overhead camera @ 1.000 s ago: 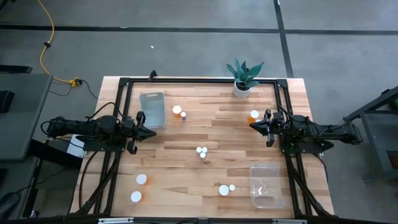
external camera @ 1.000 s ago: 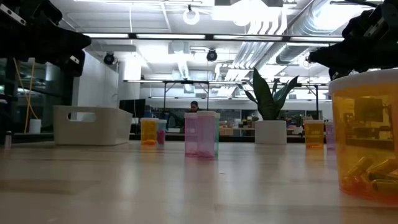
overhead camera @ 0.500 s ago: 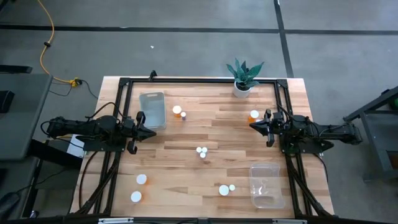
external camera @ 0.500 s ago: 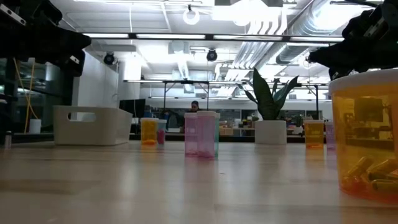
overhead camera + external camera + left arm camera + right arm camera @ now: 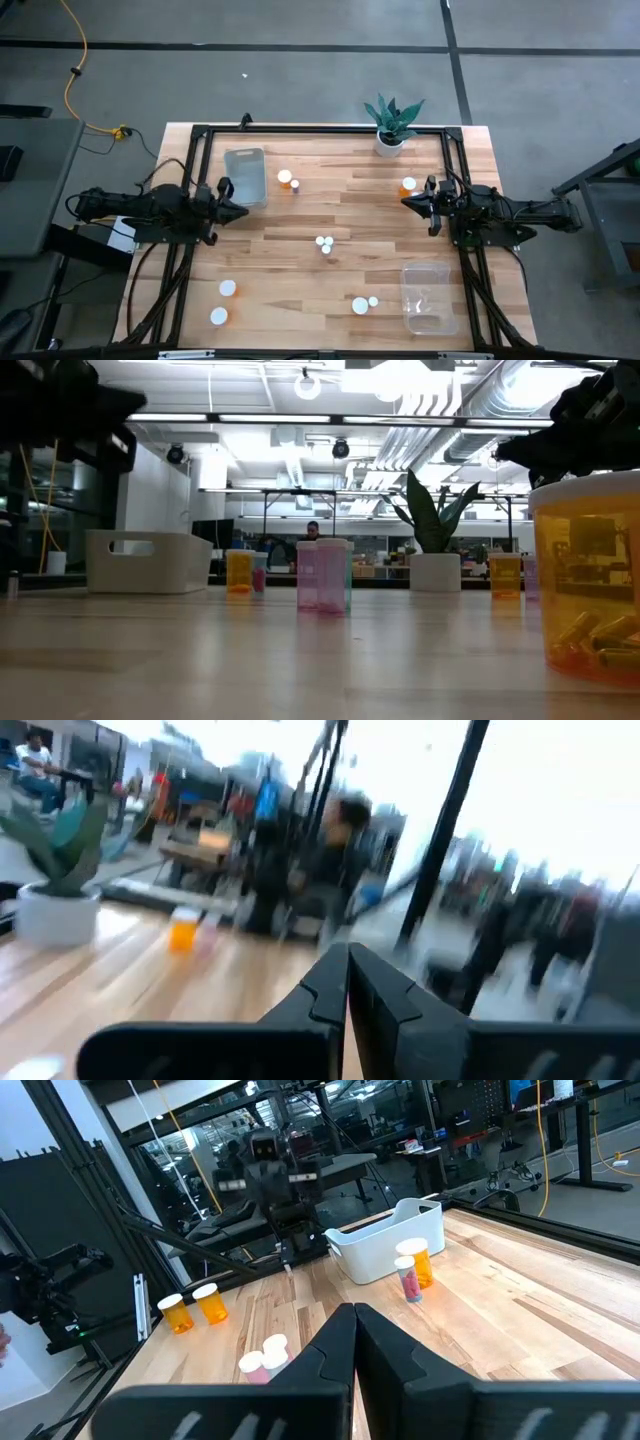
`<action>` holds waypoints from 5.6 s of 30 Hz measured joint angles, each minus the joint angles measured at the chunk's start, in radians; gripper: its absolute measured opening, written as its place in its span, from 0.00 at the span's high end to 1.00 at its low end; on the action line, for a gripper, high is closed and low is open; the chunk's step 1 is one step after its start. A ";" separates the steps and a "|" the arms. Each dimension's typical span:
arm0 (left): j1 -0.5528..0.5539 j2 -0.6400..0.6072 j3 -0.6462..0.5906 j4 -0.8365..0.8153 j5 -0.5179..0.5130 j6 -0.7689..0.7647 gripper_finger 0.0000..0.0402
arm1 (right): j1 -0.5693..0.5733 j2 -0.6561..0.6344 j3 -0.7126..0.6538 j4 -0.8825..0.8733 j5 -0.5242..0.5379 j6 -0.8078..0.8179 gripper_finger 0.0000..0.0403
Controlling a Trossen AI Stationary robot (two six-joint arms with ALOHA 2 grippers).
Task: Pick and place medicine bottles into bin by pill shape (circle, oval)
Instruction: Put the orange capsule bottle into the gray bin
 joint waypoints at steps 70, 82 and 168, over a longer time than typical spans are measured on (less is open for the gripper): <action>-0.877 1.407 0.972 -1.121 -0.229 -0.429 0.31 | 0.000 0.000 0.000 0.000 0.000 0.000 1.00; -0.867 1.425 0.901 -1.079 -0.225 -0.502 0.31 | 0.000 0.000 0.000 0.000 0.000 0.000 1.00; 0.019 1.070 1.178 -1.452 -0.364 0.134 0.50 | 0.000 -0.001 0.000 0.000 0.000 0.000 1.00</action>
